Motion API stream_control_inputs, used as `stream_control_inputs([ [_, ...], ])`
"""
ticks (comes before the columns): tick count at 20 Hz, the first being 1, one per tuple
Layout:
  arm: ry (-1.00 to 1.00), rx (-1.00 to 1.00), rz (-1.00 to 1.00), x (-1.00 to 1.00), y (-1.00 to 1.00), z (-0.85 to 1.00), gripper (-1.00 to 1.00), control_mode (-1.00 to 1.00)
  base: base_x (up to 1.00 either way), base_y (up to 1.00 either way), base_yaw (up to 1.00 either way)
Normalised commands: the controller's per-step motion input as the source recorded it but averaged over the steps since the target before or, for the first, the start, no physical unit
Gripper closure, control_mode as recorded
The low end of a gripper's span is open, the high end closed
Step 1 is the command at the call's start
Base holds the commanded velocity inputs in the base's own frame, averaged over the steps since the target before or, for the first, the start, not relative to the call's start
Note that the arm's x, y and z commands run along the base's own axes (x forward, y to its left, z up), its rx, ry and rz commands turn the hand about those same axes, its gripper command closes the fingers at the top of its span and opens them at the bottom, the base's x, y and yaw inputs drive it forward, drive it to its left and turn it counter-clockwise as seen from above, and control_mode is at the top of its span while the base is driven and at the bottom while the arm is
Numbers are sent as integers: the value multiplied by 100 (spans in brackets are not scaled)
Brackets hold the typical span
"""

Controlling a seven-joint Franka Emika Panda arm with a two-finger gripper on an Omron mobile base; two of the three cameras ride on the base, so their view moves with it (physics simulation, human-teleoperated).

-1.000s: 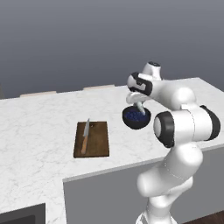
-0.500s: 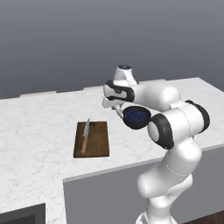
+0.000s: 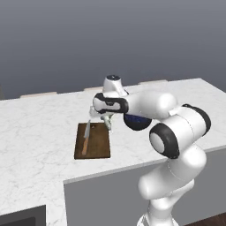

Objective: Pick up the knife from the drawer and place it on the cutting board. Then place the meat from the plate to the cutting board.

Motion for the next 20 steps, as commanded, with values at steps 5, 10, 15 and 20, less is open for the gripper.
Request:
stream_control_inputs([
  [5, 1, 9, -7, 0, 9, -28, 100, -100, 0, 0, 0],
  [10, 3, 4, -9, 0, 46, -43, 100, -100, 0, 0, 0],
  [15, 2, -1, -8, 0, 37, -42, 100, -100, 0, 0, 0],
  [20, 0, 0, -2, -3, 0, -26, 100, -100, 0, 0, 0],
])
